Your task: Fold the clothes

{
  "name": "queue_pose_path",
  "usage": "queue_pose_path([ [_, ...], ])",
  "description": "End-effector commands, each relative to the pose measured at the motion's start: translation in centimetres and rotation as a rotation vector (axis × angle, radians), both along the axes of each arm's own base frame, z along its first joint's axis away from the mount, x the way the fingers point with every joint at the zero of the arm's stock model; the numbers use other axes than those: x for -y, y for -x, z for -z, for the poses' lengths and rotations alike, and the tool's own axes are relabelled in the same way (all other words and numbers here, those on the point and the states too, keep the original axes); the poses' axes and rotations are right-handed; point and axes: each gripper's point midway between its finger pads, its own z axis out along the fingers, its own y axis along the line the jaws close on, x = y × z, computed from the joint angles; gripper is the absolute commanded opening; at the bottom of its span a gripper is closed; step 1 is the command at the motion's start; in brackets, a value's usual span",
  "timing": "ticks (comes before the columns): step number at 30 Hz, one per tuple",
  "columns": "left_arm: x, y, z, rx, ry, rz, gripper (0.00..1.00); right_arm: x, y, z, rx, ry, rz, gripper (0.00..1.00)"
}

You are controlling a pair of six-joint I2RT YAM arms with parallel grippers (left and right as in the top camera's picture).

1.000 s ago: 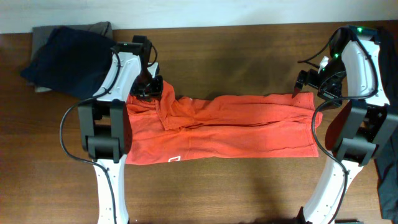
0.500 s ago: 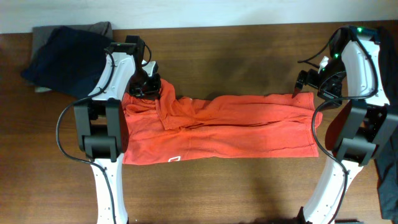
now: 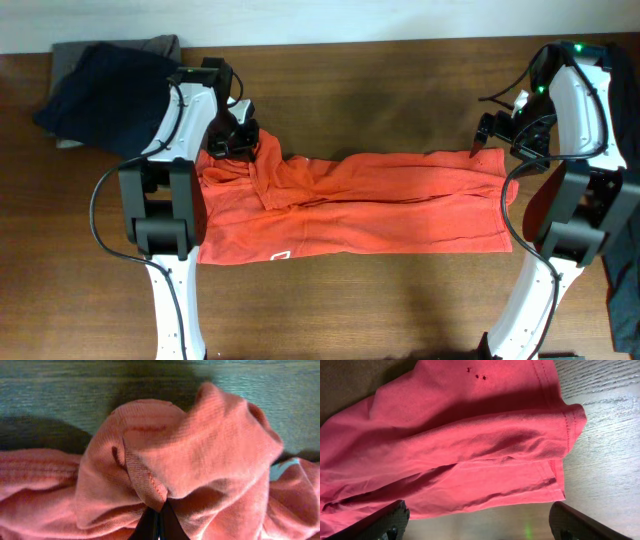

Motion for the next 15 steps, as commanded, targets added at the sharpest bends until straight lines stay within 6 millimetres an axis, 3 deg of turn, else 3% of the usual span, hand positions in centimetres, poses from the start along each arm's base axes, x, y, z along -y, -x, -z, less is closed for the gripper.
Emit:
queue_pose_path([
  [1, -0.3, -1.2, -4.2, 0.085, -0.008, -0.012, 0.01, 0.0, -0.5, -3.1, 0.093, 0.013, 0.013, 0.94],
  [7, -2.5, -0.2, -7.8, 0.108, -0.132, -0.075, 0.01, -0.5, 0.5, -6.2, 0.135, 0.023, 0.006, 0.95],
  [10, -4.0, 1.1, -8.9, 0.075, -0.215, -0.147, 0.01, -0.9, 1.0, -6.5, 0.124, 0.020, -0.001, 0.95],
  [15, -4.2, 3.2, -9.6, 0.006, -0.227, -0.142, 0.01, -1.8, 1.0, -6.5, 0.118, 0.017, -0.022, 0.95],
])
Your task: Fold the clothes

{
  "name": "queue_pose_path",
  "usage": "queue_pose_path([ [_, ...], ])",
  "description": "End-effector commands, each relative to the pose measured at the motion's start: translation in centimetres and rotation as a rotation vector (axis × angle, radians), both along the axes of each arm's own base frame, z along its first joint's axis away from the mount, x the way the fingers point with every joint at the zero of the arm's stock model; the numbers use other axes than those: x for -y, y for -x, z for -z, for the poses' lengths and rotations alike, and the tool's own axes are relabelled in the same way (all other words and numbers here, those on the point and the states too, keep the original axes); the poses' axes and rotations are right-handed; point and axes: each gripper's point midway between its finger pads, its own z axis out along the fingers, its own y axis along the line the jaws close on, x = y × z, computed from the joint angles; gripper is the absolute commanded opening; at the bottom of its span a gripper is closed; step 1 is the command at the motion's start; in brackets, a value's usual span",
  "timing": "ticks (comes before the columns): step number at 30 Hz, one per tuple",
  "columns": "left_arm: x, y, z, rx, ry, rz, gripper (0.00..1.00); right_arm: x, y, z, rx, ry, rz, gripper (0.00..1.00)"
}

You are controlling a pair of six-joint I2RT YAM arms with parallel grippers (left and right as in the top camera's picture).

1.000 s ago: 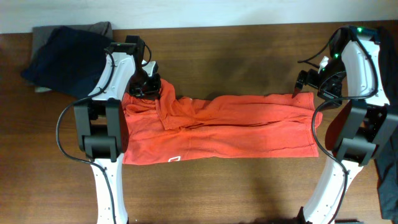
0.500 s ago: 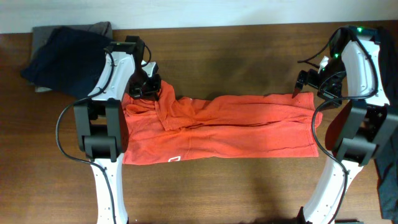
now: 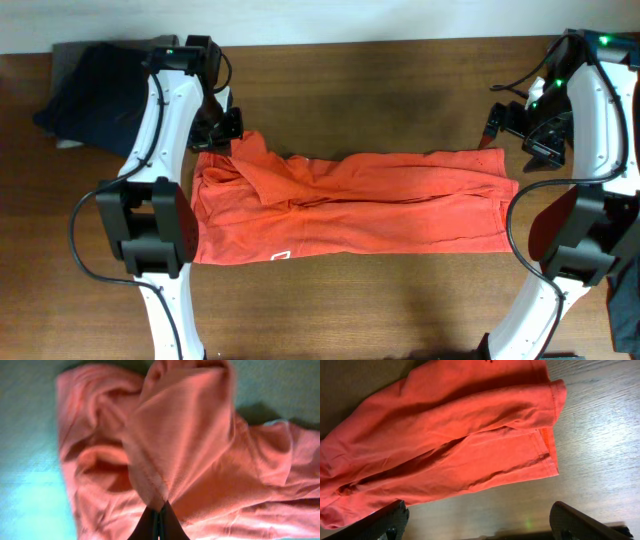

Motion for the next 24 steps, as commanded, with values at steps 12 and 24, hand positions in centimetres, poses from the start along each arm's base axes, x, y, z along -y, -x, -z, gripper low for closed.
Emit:
queue_pose_path([
  [12, -1.7, 4.6, -2.3, -0.150, -0.095, -0.091, 0.01, -5.8, -0.6, -0.8, 0.023, -0.009, -0.145, 0.95],
  [24, -2.6, 6.6, -4.3, -0.129, -0.135, -0.114, 0.01, -8.9, -0.4, -1.0, 0.027, -0.009, -0.227, 0.95],
])
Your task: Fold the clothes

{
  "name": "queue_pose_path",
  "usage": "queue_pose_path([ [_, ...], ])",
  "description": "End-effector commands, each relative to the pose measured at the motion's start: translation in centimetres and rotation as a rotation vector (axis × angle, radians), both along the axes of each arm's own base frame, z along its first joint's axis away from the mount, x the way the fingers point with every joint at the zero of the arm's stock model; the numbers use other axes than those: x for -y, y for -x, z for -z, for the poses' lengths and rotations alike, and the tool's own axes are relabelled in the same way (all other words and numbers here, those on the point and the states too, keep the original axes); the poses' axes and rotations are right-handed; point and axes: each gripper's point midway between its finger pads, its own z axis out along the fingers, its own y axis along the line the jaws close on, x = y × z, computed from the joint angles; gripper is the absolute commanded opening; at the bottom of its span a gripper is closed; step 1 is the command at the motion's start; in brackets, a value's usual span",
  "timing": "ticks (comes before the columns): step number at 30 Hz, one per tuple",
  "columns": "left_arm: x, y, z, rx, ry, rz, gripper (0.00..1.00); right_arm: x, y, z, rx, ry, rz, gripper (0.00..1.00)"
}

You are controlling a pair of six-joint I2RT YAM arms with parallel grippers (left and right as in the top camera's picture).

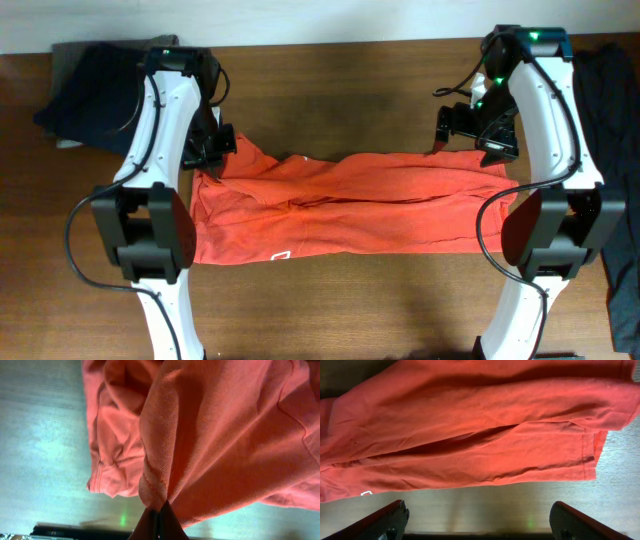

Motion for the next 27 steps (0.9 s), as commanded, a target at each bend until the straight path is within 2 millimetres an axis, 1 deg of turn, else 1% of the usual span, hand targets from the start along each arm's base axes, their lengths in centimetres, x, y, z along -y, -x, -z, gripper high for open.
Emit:
queue_pose_path([
  [1, -1.3, 1.3, -3.0, 0.065, -0.065, -0.020, 0.01, -0.9, 0.0, -1.0, 0.027, -0.011, -0.014, 0.95],
  [3, -1.5, 1.8, -3.4, 0.069, -0.070, -0.017, 0.01, -1.0, 0.0, -1.2, 0.032, -0.011, -0.014, 0.95],
  [6, -1.7, 2.4, -3.2, 0.051, -0.083, -0.014, 0.01, -0.9, 0.1, -1.3, 0.036, -0.012, -0.014, 0.95],
  [9, -2.3, 3.5, -2.1, 0.001, -0.117, -0.006, 0.01, -1.0, 0.1, -1.5, 0.039, -0.011, -0.015, 0.95],
  [14, -3.9, 6.0, 0.0, -0.113, -0.197, -0.013, 0.01, -1.0, 0.1, -1.6, 0.043, -0.011, -0.015, 0.95],
  [18, -4.6, 7.1, 0.7, -0.157, -0.238, -0.014, 0.01, -1.0, 0.1, -1.6, 0.043, -0.011, -0.015, 0.95],
  [21, -4.8, 7.2, 0.8, -0.163, -0.244, -0.013, 0.02, -1.0, 0.1, -1.6, 0.043, -0.012, -0.015, 0.95],
  [22, -4.9, 7.2, 0.8, -0.164, -0.244, -0.014, 0.08, -1.0, 0.1, -1.6, 0.043, -0.012, -0.015, 0.96],
  [23, -4.9, 7.3, 0.8, -0.165, -0.243, -0.013, 0.26, -1.0, 0.1, -1.6, 0.043, -0.011, -0.015, 0.96],
  [24, -4.9, 7.3, 0.8, -0.166, -0.242, -0.009, 0.56, -1.0, 0.1, -1.5, 0.041, -0.012, -0.016, 0.96],
  [25, -4.9, 7.3, 0.8, -0.166, -0.241, -0.008, 0.65, -1.0, 0.2, -1.5, 0.041, -0.011, -0.017, 0.97],
  [27, -4.8, 7.3, 0.8, -0.167, -0.240, -0.003, 0.66, -1.2, 0.2, -1.5, 0.041, -0.011, -0.023, 0.98],
])
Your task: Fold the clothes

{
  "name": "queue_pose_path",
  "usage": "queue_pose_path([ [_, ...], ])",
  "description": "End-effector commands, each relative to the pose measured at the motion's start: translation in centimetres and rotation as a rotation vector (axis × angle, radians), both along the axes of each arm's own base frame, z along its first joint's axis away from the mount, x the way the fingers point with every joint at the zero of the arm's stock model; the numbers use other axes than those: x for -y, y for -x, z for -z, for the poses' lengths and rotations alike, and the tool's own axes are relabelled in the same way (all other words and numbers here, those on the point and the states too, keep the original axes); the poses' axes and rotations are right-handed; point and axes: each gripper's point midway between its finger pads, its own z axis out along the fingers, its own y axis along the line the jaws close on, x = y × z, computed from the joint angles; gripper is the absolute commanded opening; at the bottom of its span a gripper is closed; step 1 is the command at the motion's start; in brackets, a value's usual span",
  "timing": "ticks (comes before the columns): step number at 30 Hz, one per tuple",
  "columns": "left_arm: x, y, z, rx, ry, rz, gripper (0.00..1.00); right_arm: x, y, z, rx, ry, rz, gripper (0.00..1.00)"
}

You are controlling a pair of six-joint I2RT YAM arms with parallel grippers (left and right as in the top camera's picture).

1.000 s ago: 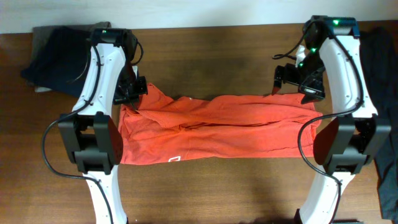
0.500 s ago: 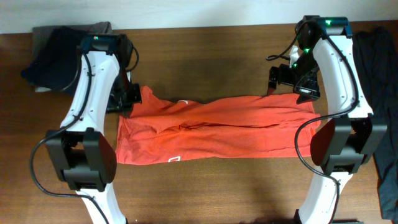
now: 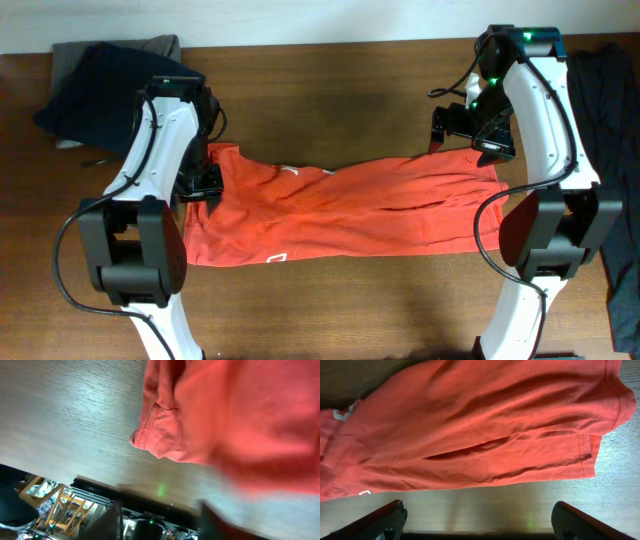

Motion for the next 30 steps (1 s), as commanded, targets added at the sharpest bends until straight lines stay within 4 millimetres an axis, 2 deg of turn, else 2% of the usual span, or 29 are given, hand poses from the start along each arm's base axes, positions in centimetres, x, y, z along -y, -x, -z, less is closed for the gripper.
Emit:
queue_pose_path([
  [1, -0.7, 0.2, -0.3, 0.002, -0.023, 0.000, 0.66, -1.0, 0.2, -1.5, 0.041, -0.012, -0.016, 0.98],
  [7, -0.2, -0.5, -0.1, 0.037, 0.000, -0.008, 0.58, -2.9, 0.4, -1.5, 0.041, -0.013, -0.068, 0.98],
  [9, 0.3, -1.0, 0.2, 0.058, 0.021, -0.012, 0.52, -3.6, 0.3, -1.5, 0.048, -0.013, -0.086, 0.98],
  [10, 0.7, -1.2, 0.3, 0.069, 0.039, -0.015, 0.47, -3.9, 0.2, -1.5, 0.052, -0.013, -0.094, 0.97],
  [11, 1.2, -1.5, 0.5, 0.082, 0.059, -0.017, 0.37, -4.2, 0.1, -1.4, 0.057, -0.013, -0.103, 0.96],
  [12, 1.8, -1.8, 0.6, 0.096, 0.081, -0.018, 0.22, -4.5, 0.0, -1.3, 0.064, -0.009, -0.114, 0.93],
  [13, 2.6, -2.2, 0.8, 0.109, 0.116, -0.004, 0.08, -4.7, -0.2, -1.2, 0.072, 0.001, -0.122, 0.84],
  [14, 3.5, -2.5, 1.0, 0.121, 0.154, 0.020, 0.02, -4.8, -0.4, -0.9, 0.079, 0.017, -0.134, 0.74],
  [18, 6.6, -3.8, 1.5, 0.179, 0.242, 0.102, 0.01, -5.5, -0.4, 0.9, 0.071, 0.040, -0.164, 0.24],
  [20, 7.9, -4.2, 1.8, 0.199, 0.253, 0.134, 0.01, -5.8, 0.0, 2.2, 0.049, 0.041, -0.166, 0.07],
  [25, 9.7, -3.8, 3.5, 0.201, 0.259, 0.189, 0.01, -5.8, 0.7, 6.1, 0.008, 0.048, -0.144, 0.04],
  [30, 9.7, -3.2, 6.6, 0.202, 0.260, 0.192, 0.01, -4.6, 1.2, 9.6, -0.005, 0.096, -0.142, 0.04],
])
